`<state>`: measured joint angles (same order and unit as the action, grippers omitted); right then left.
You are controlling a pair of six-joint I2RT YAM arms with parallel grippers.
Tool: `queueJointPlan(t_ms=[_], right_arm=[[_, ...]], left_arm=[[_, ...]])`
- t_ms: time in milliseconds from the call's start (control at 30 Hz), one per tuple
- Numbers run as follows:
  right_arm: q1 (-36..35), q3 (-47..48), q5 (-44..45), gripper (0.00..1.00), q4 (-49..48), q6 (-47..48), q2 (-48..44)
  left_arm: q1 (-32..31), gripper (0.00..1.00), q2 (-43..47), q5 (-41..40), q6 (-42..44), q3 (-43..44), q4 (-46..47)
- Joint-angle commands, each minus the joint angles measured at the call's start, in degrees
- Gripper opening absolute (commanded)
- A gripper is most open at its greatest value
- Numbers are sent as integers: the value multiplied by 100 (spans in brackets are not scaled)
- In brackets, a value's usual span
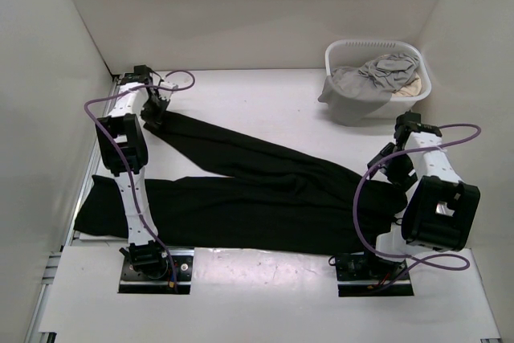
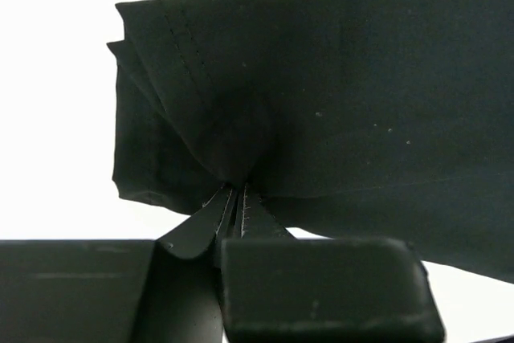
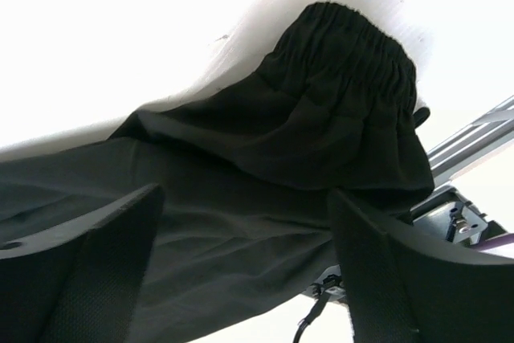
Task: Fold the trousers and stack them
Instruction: Flatten the trousers out
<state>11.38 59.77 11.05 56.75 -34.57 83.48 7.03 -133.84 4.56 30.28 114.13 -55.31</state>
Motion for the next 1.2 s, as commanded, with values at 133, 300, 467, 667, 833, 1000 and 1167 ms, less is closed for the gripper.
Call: queueJointPlan(t_ms=[133, 300, 467, 667, 833, 1000, 1167], right_arm=[[5, 298, 529, 51, -260, -112, 581], [5, 465, 854, 24, -261, -112, 792], [5, 649, 855, 0, -314, -59, 792], [5, 1378, 908, 0, -200, -59, 608], [5, 1959, 715, 0, -147, 90, 494], [5, 1881, 293, 0, -155, 143, 169], [110, 1810, 171, 3, -279, 292, 124]], left_arm=[[18, 14, 753, 343, -207, 119, -6], [281, 14, 1219, 397, -207, 66, -6], [475, 14, 1580, 397, -260, 4, -68], [659, 14, 1774, 230, -154, 451, -181], [660, 14, 1940, 299, 21, 743, -550], [721, 14, 2327, 177, -65, 356, -604], [783, 14, 2442, 229, -58, 303, -604]])
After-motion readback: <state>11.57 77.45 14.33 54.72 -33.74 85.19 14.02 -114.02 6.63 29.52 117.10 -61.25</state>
